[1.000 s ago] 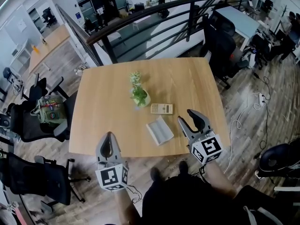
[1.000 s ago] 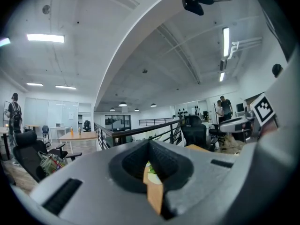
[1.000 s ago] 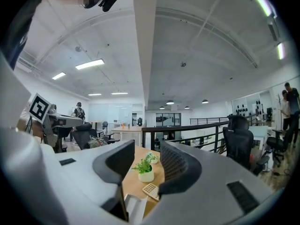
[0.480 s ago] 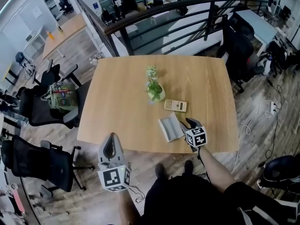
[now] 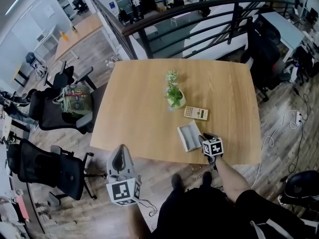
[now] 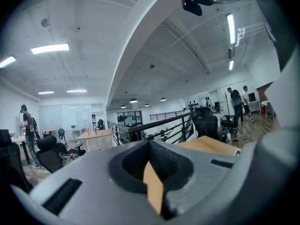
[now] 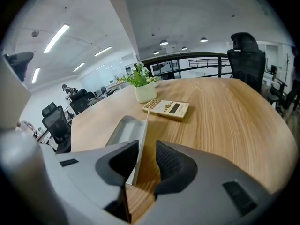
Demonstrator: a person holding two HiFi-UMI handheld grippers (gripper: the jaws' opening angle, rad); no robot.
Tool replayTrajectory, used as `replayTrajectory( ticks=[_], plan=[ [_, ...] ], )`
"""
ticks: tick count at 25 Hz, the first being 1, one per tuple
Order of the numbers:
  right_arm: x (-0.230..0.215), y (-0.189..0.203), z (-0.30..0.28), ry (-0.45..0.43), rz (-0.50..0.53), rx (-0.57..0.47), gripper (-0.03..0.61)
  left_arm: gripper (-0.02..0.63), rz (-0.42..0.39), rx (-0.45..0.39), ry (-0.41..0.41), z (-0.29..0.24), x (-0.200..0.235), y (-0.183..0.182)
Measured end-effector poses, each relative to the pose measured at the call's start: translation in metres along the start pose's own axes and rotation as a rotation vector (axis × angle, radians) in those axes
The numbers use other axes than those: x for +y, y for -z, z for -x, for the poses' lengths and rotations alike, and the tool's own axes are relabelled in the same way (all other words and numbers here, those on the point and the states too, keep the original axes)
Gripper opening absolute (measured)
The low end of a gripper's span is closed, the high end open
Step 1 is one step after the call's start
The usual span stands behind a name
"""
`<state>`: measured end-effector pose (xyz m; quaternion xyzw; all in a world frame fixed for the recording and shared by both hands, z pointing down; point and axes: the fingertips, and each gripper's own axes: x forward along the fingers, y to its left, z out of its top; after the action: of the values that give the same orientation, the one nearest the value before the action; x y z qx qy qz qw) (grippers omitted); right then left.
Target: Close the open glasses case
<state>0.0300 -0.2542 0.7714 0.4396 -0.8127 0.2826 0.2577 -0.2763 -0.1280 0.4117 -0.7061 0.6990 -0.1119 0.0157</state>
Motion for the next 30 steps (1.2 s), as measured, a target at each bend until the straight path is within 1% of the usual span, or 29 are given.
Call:
replayTrajectory(
  ticks=[3, 5, 6, 7, 9, 13, 16, 19, 23, 26, 30],
  plan=[
    [0.001, -0.002, -0.002, 0.000, 0.011, 0.006, 0.112, 0.000, -0.005, -0.003, -0.003, 0.000, 0.001, -0.002],
    [0.003, -0.001, -0.003, -0.003, 0.013, 0.013, 0.077, 0.000, -0.006, -0.002, -0.002, 0.000, 0.001, -0.001],
    [0.004, 0.000, -0.003, -0.005, 0.010, 0.014, 0.048, 0.000, -0.008, 0.000, 0.001, 0.001, 0.000, -0.001],
    [0.006, 0.001, -0.003, -0.006, 0.007, 0.013, 0.036, 0.000, -0.010, 0.001, 0.002, 0.002, 0.000, 0.000],
    [0.009, 0.001, -0.004, 0.000, 0.017, 0.009, 0.032, 0.000, -0.010, -0.001, 0.000, 0.002, 0.002, 0.000],
    [0.012, -0.004, -0.005, 0.036, 0.139, 0.026, 0.032, 0.000, 0.003, 0.000, -0.004, 0.000, 0.004, 0.002],
    [0.019, -0.006, -0.005, 0.069, 0.240, 0.042, 0.032, -0.001, 0.012, 0.005, 0.008, -0.002, 0.003, 0.006],
    [0.027, -0.008, -0.003, 0.123, 0.389, 0.062, 0.032, 0.000, 0.012, 0.006, 0.011, -0.002, 0.002, 0.007],
    [0.039, -0.009, -0.004, 0.238, 0.627, 0.102, 0.034, 0.000, 0.014, 0.003, 0.014, -0.002, 0.002, 0.007],
    [0.050, -0.009, -0.006, 0.327, 0.824, 0.133, 0.034, 0.000, 0.015, 0.002, 0.009, -0.002, 0.003, 0.007],
    [0.063, -0.008, -0.004, 0.450, 1.102, 0.157, 0.054, 0.000, 0.019, 0.006, 0.003, -0.001, 0.005, 0.009]
  ],
)
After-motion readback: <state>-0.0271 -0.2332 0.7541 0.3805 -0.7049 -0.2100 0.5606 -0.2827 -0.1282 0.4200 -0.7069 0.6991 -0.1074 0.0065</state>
